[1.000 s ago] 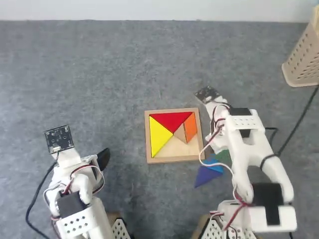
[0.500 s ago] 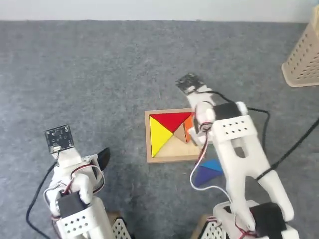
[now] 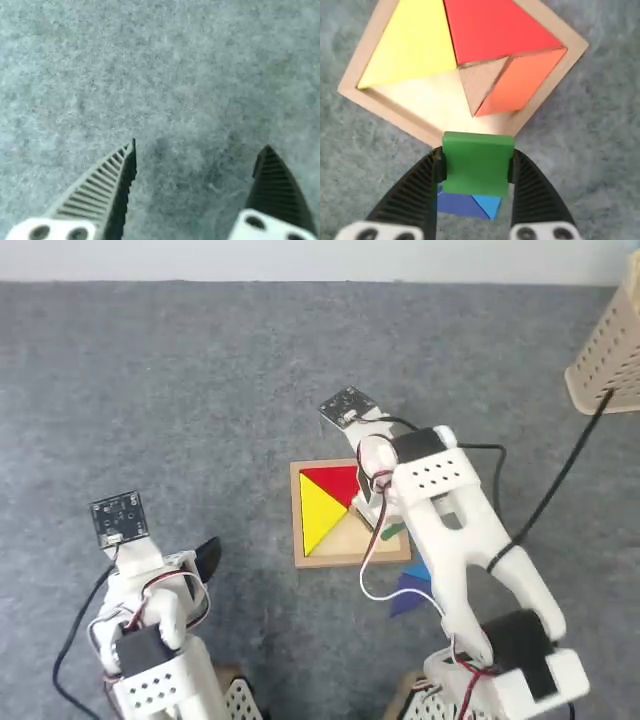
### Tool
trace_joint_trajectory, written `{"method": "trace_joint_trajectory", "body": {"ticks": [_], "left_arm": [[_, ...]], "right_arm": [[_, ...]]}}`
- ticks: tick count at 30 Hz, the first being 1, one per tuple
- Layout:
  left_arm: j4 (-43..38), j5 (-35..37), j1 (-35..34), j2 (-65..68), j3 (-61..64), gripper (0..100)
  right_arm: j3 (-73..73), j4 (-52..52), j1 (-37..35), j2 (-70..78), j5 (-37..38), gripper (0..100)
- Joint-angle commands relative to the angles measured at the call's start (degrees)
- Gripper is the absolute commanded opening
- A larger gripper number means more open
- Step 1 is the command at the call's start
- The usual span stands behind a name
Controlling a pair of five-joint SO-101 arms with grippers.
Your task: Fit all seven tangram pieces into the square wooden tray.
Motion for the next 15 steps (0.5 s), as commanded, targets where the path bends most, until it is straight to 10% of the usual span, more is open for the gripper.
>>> {"method": "trace_joint_trajectory", "body": {"ticks": [1, 15], "left_arm": [[-0.1, -0.1, 0.1, -0.7, -0.7, 35], [-0.1, -0.1, 0.1, -0.7, -0.7, 35]], "right_arm": [[-5.5, 0.8, -0.5, -0.5, -0.6, 1.6], [-6.3, -1.1, -8.1, -0.2, -0.5, 1.6]]}}
